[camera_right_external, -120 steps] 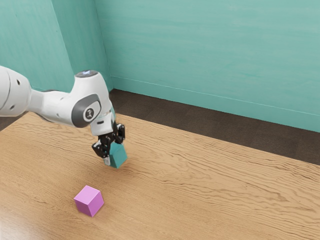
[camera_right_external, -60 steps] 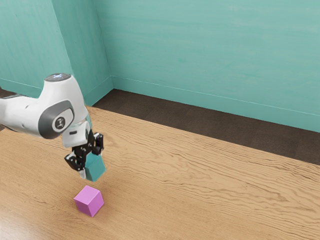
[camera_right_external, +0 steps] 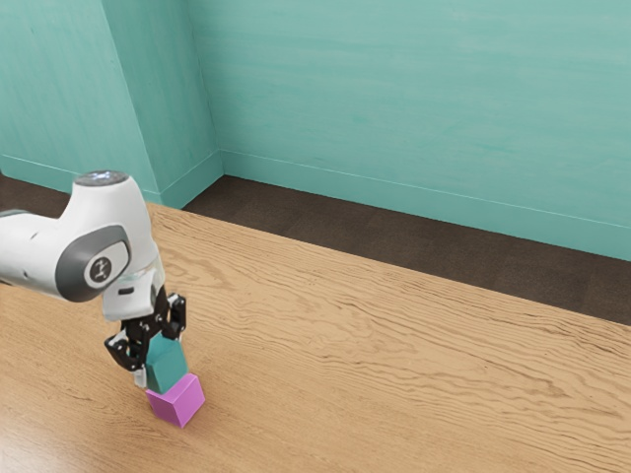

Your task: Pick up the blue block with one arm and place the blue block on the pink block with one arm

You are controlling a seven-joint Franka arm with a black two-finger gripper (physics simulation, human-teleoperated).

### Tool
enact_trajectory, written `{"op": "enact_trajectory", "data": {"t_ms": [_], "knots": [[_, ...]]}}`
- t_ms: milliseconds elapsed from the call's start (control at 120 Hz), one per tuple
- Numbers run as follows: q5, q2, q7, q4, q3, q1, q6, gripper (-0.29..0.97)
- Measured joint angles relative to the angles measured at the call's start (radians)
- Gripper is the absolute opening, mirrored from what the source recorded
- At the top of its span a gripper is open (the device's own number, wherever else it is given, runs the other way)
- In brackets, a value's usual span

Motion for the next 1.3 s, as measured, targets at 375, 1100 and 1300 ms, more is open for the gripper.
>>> {"op": "enact_trajectory", "data": {"t_ms": [375, 1100, 1300], "knots": [[-0.008, 0.031, 0.005, 0.017, 0.001, 0.001, -0.003, 0.43], [0.087, 0.113, -0.155, 0.744, -0.035, 0.007, -0.489, 0.67], [0.129, 0.22, -0.324, 0.923, -0.03, 0.009, -0.615, 0.68]]}}
